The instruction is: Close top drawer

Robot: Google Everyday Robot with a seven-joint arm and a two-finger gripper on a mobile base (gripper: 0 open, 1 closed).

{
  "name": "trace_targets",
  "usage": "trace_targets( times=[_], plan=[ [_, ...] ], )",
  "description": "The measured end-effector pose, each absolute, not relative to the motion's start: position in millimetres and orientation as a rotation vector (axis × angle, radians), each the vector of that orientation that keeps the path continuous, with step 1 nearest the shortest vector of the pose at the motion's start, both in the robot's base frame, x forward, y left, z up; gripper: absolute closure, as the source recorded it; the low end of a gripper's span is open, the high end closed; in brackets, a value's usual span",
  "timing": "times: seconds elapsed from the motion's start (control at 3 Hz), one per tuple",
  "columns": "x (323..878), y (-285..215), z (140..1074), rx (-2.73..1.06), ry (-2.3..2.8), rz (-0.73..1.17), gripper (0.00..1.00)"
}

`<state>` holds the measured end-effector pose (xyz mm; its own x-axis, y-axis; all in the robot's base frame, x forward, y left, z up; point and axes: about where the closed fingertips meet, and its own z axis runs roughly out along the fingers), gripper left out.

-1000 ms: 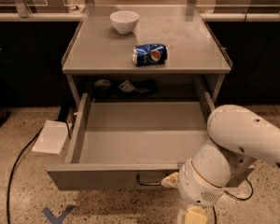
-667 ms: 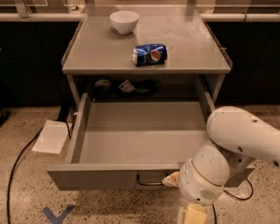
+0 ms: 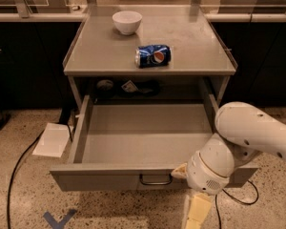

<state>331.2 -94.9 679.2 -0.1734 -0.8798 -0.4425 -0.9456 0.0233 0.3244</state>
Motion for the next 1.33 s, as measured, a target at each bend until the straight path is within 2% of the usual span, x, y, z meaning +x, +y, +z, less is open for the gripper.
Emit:
trace_targets(
  times=[0.67, 1.0, 1.33],
  plan=[
    [343.6, -97.1, 679.7, -1.922, 2.162, 0.821, 0.0],
    [398.0, -111.0, 688.1, -1.855, 2.171, 0.739, 0.0],
    [397.9, -111.0, 688.1, -1.856, 2.171, 0.739, 0.0]
  ],
)
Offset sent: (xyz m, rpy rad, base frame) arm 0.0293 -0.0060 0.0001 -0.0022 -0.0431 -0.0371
